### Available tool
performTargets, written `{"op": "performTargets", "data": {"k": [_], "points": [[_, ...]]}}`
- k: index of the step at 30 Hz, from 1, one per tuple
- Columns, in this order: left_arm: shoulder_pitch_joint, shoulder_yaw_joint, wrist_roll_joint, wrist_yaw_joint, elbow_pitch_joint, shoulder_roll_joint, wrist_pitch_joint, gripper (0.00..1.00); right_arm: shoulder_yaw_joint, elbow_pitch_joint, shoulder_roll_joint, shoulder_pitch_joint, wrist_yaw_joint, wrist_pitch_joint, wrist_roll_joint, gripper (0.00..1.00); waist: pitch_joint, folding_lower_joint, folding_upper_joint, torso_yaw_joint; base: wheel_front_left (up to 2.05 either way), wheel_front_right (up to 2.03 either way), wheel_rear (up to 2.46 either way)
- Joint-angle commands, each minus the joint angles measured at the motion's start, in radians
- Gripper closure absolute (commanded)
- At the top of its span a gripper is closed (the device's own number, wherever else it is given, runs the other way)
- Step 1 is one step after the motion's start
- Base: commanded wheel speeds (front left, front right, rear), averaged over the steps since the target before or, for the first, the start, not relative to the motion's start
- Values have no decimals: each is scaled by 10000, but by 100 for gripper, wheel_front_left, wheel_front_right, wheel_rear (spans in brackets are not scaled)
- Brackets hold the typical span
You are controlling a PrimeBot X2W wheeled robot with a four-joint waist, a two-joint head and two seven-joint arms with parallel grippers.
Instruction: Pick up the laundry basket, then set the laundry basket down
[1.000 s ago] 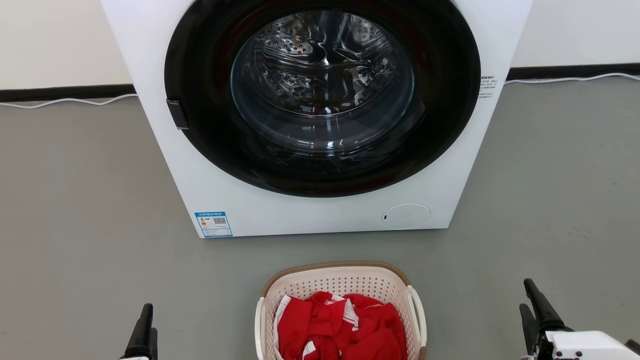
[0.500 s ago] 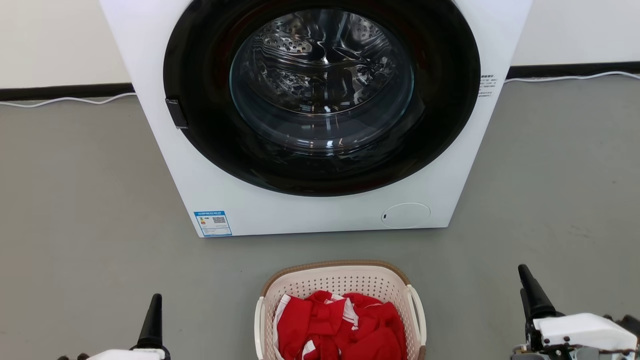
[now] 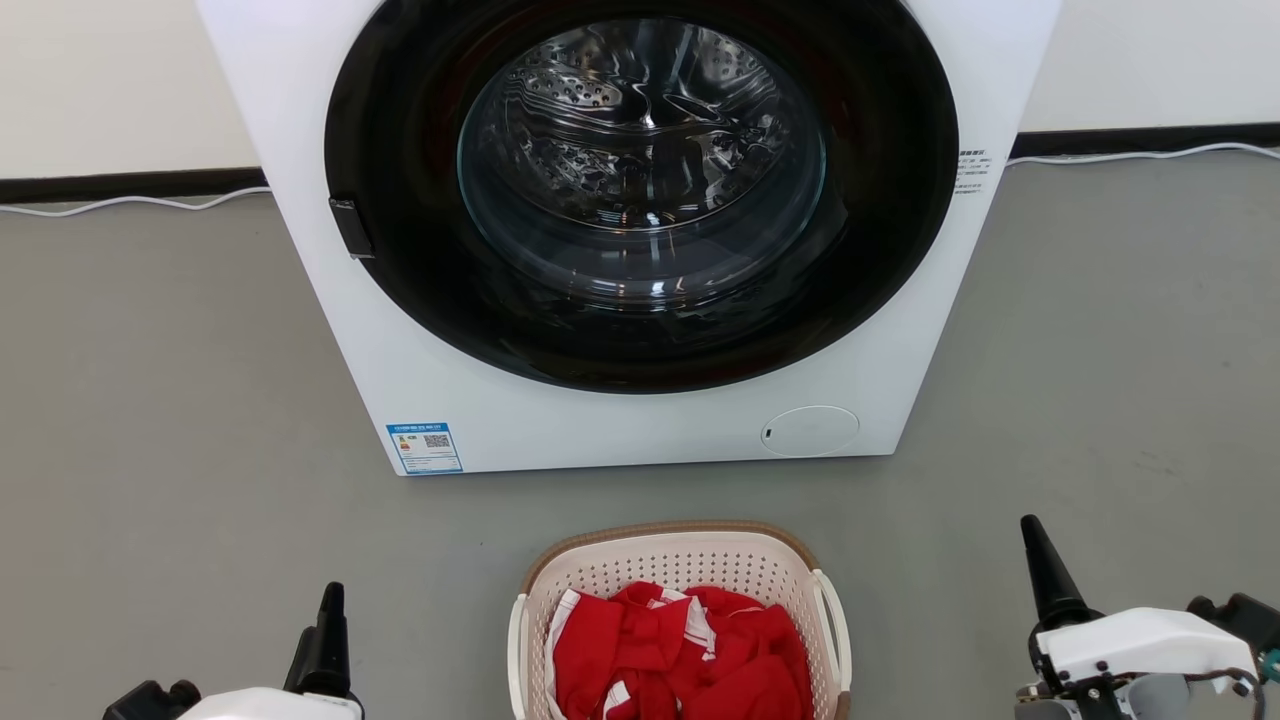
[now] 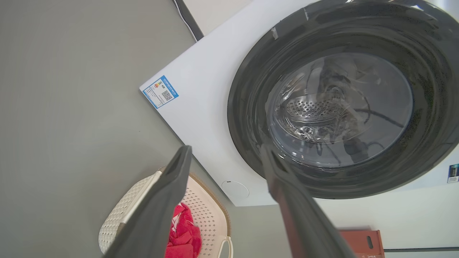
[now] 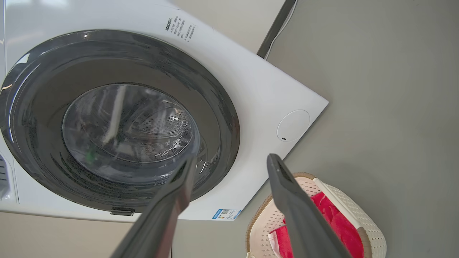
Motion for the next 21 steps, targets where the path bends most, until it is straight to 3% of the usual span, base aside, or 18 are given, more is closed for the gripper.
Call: {"op": "performTargets", "data": {"k": [1,21], "points": [[-606,52,452,-55,-165,148,-140,0,186,-115,-213,-533,15,-163,-375,0,-1,-1,0,-6,0,0,0],[-895,-246,3780,-62,437,148,-734,0,1060,882,-505,-1210,20,-750,-3132,0,51,-1,0,-78,0,0,0]]}}
